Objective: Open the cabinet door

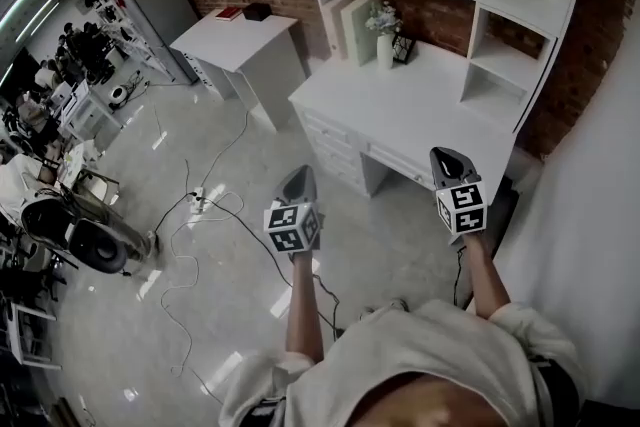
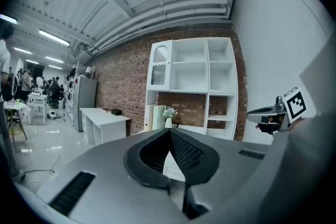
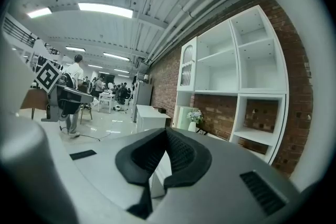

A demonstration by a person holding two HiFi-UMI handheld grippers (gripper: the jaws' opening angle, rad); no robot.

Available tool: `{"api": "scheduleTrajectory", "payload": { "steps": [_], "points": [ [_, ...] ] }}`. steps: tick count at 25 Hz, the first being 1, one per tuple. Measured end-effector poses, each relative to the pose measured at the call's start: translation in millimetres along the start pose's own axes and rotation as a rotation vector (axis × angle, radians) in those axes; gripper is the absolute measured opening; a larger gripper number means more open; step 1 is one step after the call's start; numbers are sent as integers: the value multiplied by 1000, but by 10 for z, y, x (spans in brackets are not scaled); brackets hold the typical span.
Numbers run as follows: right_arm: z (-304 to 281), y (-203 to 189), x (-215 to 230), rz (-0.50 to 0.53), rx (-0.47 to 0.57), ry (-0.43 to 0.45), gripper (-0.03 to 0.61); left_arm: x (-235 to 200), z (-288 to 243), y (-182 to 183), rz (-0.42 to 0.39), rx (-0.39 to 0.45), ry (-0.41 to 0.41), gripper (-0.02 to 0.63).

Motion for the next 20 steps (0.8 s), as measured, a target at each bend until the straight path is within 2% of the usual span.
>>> {"api": "scheduleTrajectory", "payload": {
  "steps": [11, 20],
  "points": [
    [-144, -36, 359, 24, -14, 25, 14, 349, -367, 38, -3, -9, -6, 26],
    [-466, -45, 521, 22, -10, 45, 14, 339, -698, -16, -1, -28, 1, 26]
  ]
}}
Point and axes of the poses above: the fingertips, and each gripper's own axes: z backward along the fingers, x to its right, y out of its top, the point moved 7 cm from there along z, backward along the fingers, and after that the axes turned 9 degrees about -z, right-handed, at the moved point
